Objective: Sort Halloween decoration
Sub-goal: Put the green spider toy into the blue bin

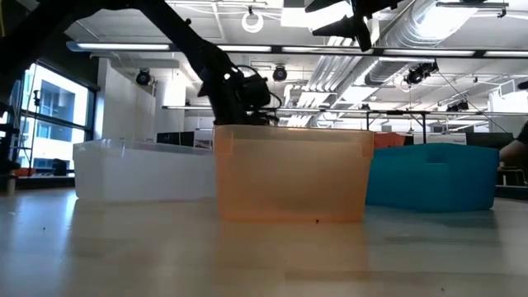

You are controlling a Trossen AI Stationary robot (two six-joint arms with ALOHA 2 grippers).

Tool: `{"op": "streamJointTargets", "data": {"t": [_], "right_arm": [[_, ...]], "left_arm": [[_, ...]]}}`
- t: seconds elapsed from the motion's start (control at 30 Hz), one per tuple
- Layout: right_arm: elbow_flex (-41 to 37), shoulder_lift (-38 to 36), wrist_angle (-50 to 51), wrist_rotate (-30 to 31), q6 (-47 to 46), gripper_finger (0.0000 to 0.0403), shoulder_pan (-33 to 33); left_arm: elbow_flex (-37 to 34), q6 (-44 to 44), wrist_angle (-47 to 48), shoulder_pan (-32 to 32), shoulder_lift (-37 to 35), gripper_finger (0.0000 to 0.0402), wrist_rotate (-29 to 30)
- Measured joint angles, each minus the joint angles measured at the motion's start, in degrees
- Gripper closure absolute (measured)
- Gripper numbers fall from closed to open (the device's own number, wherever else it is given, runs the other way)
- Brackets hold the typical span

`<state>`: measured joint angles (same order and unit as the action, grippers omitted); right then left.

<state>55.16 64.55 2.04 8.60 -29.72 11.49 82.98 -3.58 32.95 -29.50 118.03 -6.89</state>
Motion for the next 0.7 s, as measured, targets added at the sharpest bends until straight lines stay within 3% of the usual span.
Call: {"op": "streamJointTargets", "data": {"t": [0.47, 0.7], "right_arm": [[0.0, 0.0, -1.5, 0.0, 0.2, 0.0183, 0.0], [0.0, 0.0, -1.5, 0.0, 0.2, 0.0183, 0.0]], "left_arm": [[-0.9, 4.3, -0.3, -2.5, -14.2, 0.0401, -1.8], [-6.5, 0.0, -3.9, -2.8, -12.9, 0.0385, -1.5]]}}
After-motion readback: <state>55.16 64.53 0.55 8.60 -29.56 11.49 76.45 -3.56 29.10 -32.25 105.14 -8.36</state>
